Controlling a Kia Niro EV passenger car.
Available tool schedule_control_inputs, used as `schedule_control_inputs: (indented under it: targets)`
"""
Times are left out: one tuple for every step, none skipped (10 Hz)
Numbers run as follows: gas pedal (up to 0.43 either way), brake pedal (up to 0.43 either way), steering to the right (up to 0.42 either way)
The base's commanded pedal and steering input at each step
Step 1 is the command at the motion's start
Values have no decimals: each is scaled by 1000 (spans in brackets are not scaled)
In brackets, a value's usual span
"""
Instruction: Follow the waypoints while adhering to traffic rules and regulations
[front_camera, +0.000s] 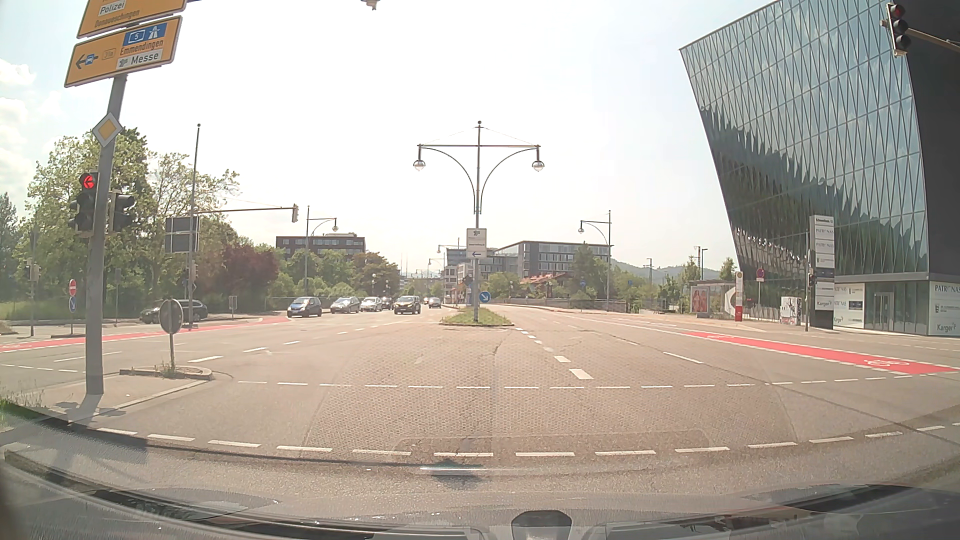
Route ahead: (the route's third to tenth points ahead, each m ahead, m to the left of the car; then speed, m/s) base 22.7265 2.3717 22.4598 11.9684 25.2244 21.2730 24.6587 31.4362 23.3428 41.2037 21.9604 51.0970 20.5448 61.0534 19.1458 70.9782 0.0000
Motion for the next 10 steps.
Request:
schedule_control_inputs:
  targets:
    - [0,280,-6]
    - [0,274,-6]
    - [0,274,-6]
    - [0,274,-6]
    - [0,280,-6]
    - [0,280,-6]
    - [0,274,-6]
    - [0,274,-6]
    - [0,280,-6]
    - [0,280,-6]
